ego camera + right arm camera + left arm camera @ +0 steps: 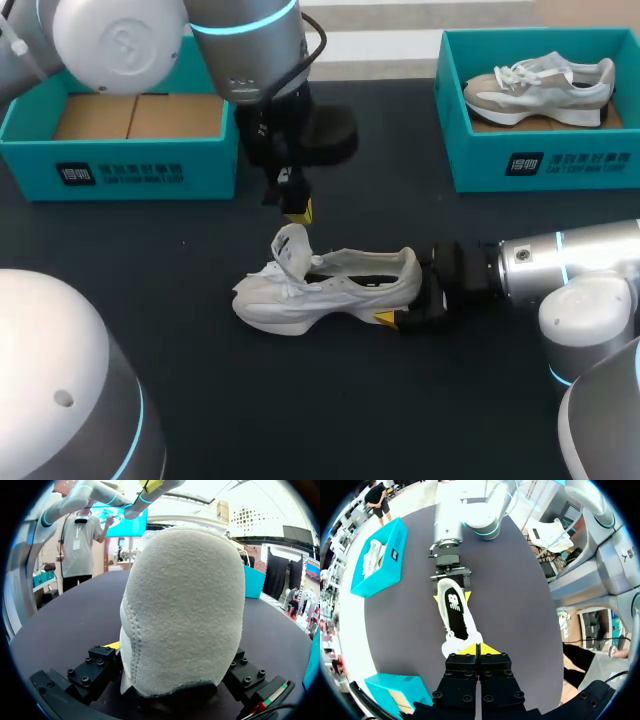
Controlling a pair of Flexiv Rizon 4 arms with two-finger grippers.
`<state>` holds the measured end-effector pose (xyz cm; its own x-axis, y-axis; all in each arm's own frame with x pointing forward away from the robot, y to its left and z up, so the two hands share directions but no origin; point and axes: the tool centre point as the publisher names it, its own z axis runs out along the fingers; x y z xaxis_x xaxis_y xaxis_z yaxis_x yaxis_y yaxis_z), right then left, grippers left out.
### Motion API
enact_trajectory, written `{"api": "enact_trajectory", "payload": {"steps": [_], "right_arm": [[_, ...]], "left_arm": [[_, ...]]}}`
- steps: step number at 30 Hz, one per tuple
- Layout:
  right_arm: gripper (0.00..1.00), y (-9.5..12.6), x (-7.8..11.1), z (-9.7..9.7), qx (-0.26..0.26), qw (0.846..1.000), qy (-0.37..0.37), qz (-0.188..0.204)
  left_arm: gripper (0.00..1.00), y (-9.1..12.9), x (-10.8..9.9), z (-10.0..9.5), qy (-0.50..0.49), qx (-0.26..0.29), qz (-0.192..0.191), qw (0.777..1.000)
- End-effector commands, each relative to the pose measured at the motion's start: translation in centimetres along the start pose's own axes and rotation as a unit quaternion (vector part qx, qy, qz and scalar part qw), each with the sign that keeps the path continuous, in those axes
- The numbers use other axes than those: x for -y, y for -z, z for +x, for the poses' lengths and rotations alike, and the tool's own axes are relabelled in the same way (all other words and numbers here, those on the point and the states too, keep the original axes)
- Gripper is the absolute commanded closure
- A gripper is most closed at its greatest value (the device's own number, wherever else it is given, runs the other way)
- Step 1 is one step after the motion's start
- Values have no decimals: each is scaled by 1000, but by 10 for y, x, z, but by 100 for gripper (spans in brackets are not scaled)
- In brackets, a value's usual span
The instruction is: Take the shoe out of the shoebox, open the shoe tongue, remove and reinsert the insole, then place the shoe into the shoebox
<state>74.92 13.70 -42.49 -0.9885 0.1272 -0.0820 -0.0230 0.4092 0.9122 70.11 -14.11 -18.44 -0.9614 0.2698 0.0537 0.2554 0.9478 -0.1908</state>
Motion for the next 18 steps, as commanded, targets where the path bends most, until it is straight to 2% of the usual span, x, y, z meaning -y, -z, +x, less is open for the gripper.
{"api": "enact_trajectory", "payload": {"steps": [1,4,5,14,18], "right_arm": [[100,-3,2,0,0,1000,0,2],[100,-3,2,0,0,1000,0,2],[100,-3,2,0,0,1000,0,2],[100,-3,2,0,0,1000,0,2],[100,-3,2,0,0,1000,0,2]], "left_arm": [[100,-1,-3,-3,-102,-18,7,995],[100,-1,-3,-3,-102,-18,7,995],[100,-7,-5,-2,-95,-26,-2,995],[100,-48,3,-15,-32,15,54,998],[100,-70,14,-24,-34,3,63,997]]}}
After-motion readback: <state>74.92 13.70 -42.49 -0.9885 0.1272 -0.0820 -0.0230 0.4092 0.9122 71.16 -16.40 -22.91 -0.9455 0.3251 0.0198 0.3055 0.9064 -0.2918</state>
